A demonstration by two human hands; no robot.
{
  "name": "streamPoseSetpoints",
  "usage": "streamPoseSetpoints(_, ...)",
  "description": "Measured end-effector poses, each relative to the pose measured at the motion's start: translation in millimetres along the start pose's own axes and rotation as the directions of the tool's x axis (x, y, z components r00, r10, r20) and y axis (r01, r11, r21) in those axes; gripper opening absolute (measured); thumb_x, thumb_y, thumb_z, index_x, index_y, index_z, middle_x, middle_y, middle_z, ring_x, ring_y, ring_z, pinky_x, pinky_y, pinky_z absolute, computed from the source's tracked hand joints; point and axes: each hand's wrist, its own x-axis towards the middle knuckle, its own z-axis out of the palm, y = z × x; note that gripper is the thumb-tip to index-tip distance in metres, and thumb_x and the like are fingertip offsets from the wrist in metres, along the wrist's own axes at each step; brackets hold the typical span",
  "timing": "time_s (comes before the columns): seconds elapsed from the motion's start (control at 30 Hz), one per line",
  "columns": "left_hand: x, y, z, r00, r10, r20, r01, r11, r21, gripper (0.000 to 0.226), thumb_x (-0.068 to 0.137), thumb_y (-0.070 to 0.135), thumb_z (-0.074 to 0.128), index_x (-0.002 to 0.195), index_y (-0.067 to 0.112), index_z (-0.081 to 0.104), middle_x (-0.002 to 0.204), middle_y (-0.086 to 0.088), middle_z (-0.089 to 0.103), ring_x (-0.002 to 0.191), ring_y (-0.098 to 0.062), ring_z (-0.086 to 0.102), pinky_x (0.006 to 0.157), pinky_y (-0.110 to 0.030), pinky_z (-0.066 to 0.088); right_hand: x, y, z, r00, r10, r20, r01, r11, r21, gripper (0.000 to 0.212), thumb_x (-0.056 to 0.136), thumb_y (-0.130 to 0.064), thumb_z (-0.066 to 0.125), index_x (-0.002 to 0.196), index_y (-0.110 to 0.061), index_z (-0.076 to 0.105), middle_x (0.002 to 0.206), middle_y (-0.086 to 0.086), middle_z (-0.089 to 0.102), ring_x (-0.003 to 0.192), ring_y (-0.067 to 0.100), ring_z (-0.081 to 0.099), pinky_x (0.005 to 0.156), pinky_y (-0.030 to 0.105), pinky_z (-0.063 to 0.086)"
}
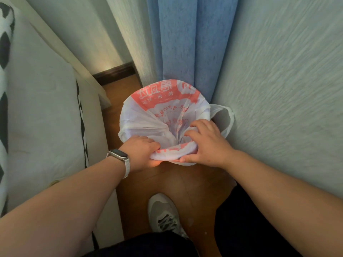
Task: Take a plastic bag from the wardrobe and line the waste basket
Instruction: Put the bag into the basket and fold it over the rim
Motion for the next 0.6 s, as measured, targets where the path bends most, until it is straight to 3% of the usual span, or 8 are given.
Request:
streamPoseSetpoints(0.1,-1,10,-8,0.999,0.018,-0.027,-0.019,0.999,-0.040,0.058,0.085,0.063,0.052,0.131,0.028,0.048,0.125,0.006,0.059,0.111,-0.017,0.054,0.098,-0.032,0.042,-4,7,-4,0.999,0.012,-0.052,-0.010,0.999,0.032,0.089,0.064,-0.089,0.044,0.133,-0.032,0.047,0.144,-0.001,0.031,0.140,0.023,0.021,0.120,0.047,0.004)
streamPoseSetpoints(0.2,4,30,-17,0.987,0.047,-0.151,-0.060,0.994,-0.088,0.061,0.083,0.067,0.052,0.129,0.027,0.048,0.122,0.004,0.060,0.108,-0.019,0.056,0.095,-0.034,0.046,-6,12,-7,0.992,0.001,-0.125,0.009,0.997,0.080,0.083,0.064,-0.079,0.050,0.132,-0.030,0.049,0.147,0.002,0.032,0.141,0.024,0.020,0.119,0.049,0.010)
streamPoseSetpoints(0.3,13,59,-23,0.957,0.093,-0.276,-0.141,0.977,-0.159,0.051,0.087,0.057,0.055,0.124,0.022,0.053,0.111,0.000,0.063,0.099,-0.023,0.059,0.085,-0.036,0.047,-7,15,-3,0.980,-0.014,-0.199,0.035,0.995,0.099,0.061,0.070,-0.061,0.051,0.118,-0.023,0.062,0.140,0.006,0.047,0.139,0.028,0.030,0.117,0.050,0.015)
streamPoseSetpoints(0.37,18,74,-21,0.952,0.102,-0.288,-0.151,0.976,-0.156,0.050,0.088,0.051,0.056,0.128,0.021,0.050,0.114,-0.001,0.062,0.101,-0.024,0.058,0.086,-0.038,0.046,-6,17,-3,0.972,-0.010,-0.235,0.030,0.996,0.081,0.048,0.072,-0.053,0.049,0.100,-0.020,0.069,0.121,0.003,0.058,0.132,0.026,0.040,0.116,0.047,0.014)
streamPoseSetpoints(0.47,20,76,-15,0.952,0.074,-0.295,-0.124,0.980,-0.154,0.043,0.090,0.038,0.057,0.129,0.021,0.047,0.109,-0.002,0.061,0.096,-0.025,0.059,0.080,-0.038,0.049,-1,10,-2,0.966,-0.047,-0.253,0.046,0.999,-0.008,0.037,0.073,-0.051,0.052,0.087,-0.020,0.067,0.097,-0.003,0.059,0.114,0.021,0.051,0.116,0.048,0.015)
streamPoseSetpoints(0.53,18,66,-12,0.956,0.090,-0.280,-0.128,0.984,-0.121,0.038,0.089,0.028,0.058,0.125,0.018,0.050,0.102,-0.004,0.062,0.089,-0.026,0.061,0.075,-0.039,0.049,2,1,2,0.964,-0.094,-0.247,0.088,0.995,-0.035,0.040,0.075,-0.054,0.050,0.088,-0.019,0.067,0.094,-0.004,0.058,0.107,0.020,0.053,0.117,0.049,0.013)
streamPoseSetpoints(0.6,13,55,-10,0.969,0.097,-0.228,-0.117,0.990,-0.076,0.040,0.088,0.024,0.056,0.127,0.016,0.049,0.108,-0.005,0.063,0.094,-0.027,0.062,0.081,-0.039,0.048,3,-2,4,0.965,-0.128,-0.228,0.129,0.992,-0.010,0.044,0.077,-0.058,0.053,0.096,-0.020,0.067,0.104,-0.003,0.059,0.114,0.020,0.050,0.118,0.051,0.011)
